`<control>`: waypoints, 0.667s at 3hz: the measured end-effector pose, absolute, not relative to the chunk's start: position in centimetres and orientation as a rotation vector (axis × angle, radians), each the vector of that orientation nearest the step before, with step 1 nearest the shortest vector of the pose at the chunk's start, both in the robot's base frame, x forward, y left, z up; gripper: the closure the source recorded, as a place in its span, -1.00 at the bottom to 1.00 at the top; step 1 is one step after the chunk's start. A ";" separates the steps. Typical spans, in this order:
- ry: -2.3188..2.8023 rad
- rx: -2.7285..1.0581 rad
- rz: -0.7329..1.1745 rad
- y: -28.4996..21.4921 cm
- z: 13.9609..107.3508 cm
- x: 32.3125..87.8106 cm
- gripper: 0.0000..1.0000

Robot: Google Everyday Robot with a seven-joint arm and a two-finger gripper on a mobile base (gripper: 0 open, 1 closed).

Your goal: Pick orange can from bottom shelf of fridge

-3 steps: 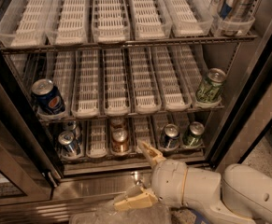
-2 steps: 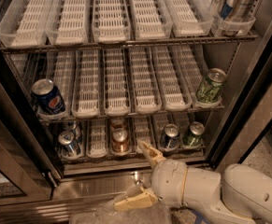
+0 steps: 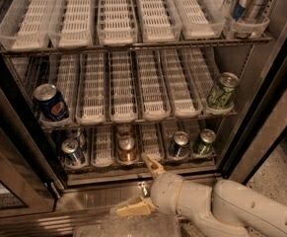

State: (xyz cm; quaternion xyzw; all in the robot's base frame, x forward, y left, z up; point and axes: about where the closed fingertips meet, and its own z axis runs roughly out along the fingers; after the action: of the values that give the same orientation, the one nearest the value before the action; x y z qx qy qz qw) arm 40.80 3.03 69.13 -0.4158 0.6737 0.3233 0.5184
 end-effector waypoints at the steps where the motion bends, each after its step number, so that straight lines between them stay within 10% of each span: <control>1: 1.624 -0.950 0.730 2.7 64.4 43.4 -1.00; 2: 1.637 -0.902 0.788 3.1 62.4 43.1 -1.00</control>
Offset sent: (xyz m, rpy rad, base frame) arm 0.0223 -0.0028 -0.0380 -0.0033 -0.0151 -0.0476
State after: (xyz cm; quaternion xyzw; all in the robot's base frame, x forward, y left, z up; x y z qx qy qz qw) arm 43.14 3.11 62.38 -0.3776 0.6852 0.3299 0.5283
